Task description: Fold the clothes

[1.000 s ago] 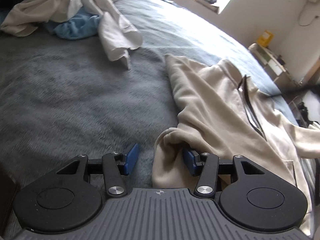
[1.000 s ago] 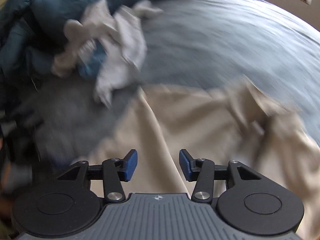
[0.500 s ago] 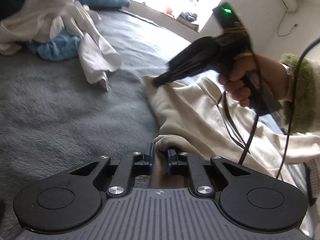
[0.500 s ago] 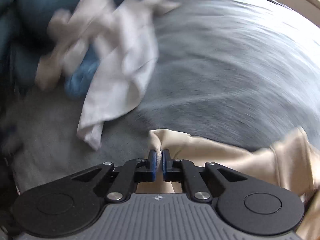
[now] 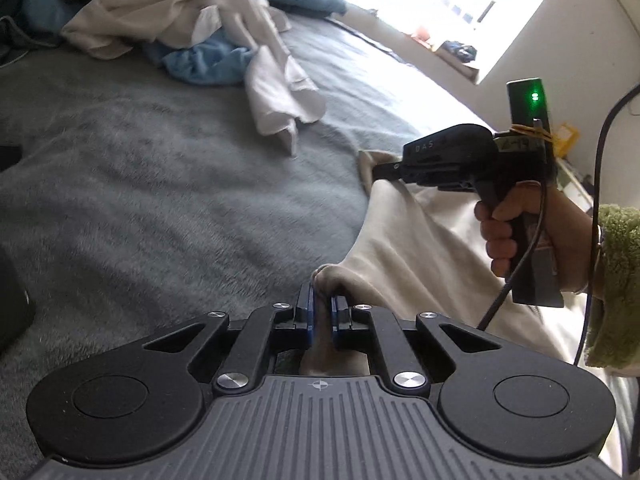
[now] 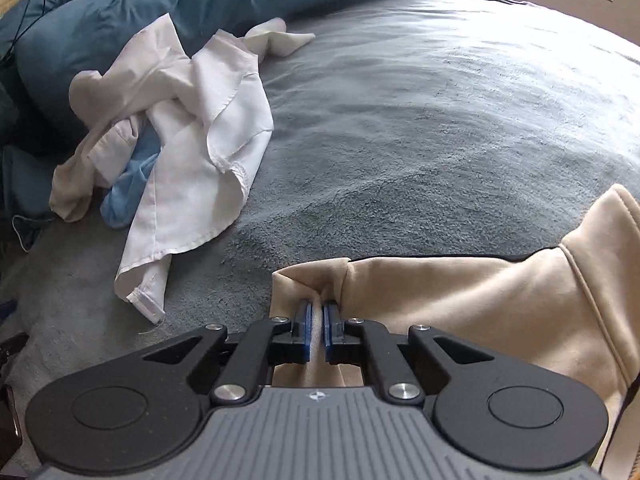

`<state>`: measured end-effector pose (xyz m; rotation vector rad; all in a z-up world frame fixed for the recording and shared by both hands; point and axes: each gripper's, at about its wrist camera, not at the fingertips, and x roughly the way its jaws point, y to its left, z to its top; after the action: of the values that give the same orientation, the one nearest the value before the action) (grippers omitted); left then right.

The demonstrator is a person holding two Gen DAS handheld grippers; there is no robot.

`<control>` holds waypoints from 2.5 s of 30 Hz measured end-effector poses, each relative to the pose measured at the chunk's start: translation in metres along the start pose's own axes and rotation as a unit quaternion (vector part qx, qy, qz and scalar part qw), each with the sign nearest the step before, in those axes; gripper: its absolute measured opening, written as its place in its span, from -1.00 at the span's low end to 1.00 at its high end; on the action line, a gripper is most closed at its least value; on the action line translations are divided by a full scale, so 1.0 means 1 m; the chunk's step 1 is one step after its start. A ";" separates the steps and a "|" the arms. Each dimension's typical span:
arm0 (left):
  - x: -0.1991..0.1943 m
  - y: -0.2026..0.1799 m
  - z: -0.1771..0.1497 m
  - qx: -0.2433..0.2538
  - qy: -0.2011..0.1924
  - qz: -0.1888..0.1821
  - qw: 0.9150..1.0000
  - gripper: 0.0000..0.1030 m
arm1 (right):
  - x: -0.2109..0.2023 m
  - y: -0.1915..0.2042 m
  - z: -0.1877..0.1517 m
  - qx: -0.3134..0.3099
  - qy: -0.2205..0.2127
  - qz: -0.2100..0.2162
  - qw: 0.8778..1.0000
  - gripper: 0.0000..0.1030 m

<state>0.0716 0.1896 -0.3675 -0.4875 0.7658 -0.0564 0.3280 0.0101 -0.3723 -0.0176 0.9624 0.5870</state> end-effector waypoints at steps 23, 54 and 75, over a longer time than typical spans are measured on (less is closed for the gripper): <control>-0.043 -0.025 0.033 0.034 -0.035 0.067 0.997 -0.63 | -0.067 -0.015 0.007 0.009 -0.047 0.073 0.996 -0.04; -0.025 0.024 0.018 -0.108 0.205 0.020 0.973 -0.24 | -0.263 0.071 -0.197 0.024 0.132 0.129 0.983 -0.04; 0.020 0.026 0.033 -0.169 0.242 0.010 0.955 -0.40 | -0.187 0.250 -0.319 -0.452 0.059 -0.015 0.890 0.14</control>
<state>0.1057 0.2216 -0.3718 -0.8076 1.2724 -0.0241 -0.1163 0.0498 -0.3538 -0.9100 0.7278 0.9722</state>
